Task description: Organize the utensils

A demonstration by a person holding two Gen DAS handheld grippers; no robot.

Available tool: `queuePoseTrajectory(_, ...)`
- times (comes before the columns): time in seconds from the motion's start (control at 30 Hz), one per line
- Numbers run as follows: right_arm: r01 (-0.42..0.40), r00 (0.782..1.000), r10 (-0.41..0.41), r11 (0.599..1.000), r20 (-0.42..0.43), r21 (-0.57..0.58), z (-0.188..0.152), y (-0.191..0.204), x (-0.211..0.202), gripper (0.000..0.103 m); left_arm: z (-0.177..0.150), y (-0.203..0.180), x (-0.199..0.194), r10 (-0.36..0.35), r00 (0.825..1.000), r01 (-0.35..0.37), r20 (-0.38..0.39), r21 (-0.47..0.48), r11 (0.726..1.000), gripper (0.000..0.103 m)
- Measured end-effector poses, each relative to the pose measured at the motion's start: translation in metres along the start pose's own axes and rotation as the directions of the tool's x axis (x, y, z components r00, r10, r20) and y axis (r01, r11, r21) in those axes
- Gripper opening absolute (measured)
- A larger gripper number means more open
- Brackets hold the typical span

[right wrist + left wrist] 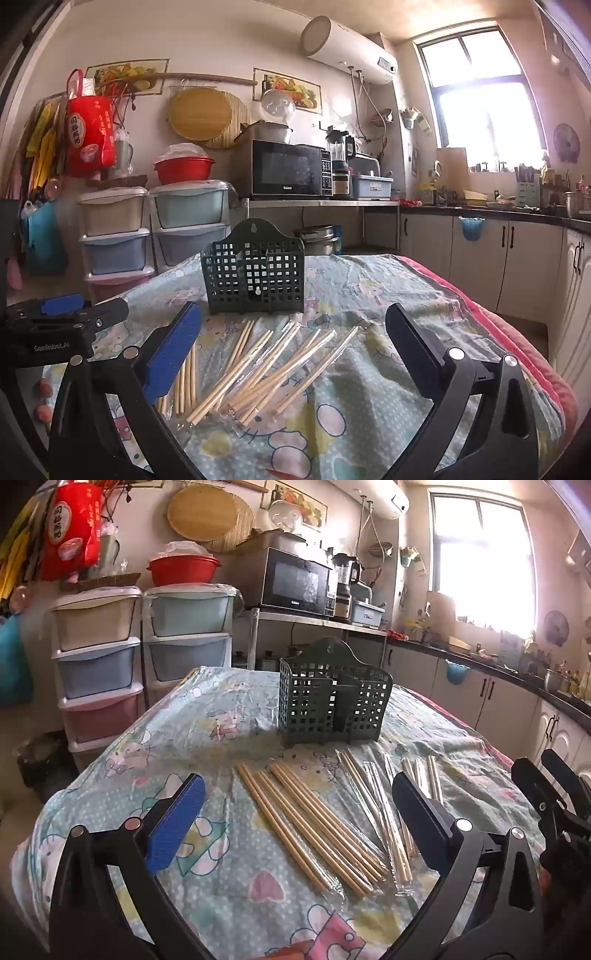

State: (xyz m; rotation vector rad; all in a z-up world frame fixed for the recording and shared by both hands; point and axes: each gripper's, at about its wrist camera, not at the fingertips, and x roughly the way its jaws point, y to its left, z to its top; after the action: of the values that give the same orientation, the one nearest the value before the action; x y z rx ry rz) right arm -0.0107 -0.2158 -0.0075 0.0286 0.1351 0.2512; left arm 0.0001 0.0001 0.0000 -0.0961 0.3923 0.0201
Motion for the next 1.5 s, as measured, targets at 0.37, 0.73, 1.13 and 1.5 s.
queuePoseTrajectory(0.37,0.001,1.0,-0.001,1.0,0.007,0.011,0.0,-0.003,-0.003,0.097,0.0,0.0,0.0,0.002,1.0,-0.002,0.001,0.004,1.0,0.093)
queuePoseTrajectory(0.73,0.005,1.0,-0.005,1.0,-0.007,0.02,-0.004,-0.003,0.003,0.097,0.0,-0.003,0.001,0.002,1.0,-0.002,0.003,0.003,1.0,0.093)
queuePoseTrajectory(1.13,0.002,1.0,-0.001,1.0,-0.008,0.02,-0.004,-0.002,0.004,0.097,0.002,-0.005,-0.003,0.003,1.0,-0.003,0.008,0.003,1.0,0.093)
queuePoseTrajectory(1.5,0.0,1.0,0.0,1.0,0.0,0.021,-0.003,-0.001,0.001,0.097,0.005,-0.003,-0.003,0.002,1.0,-0.002,0.012,0.0,1.0,0.093)
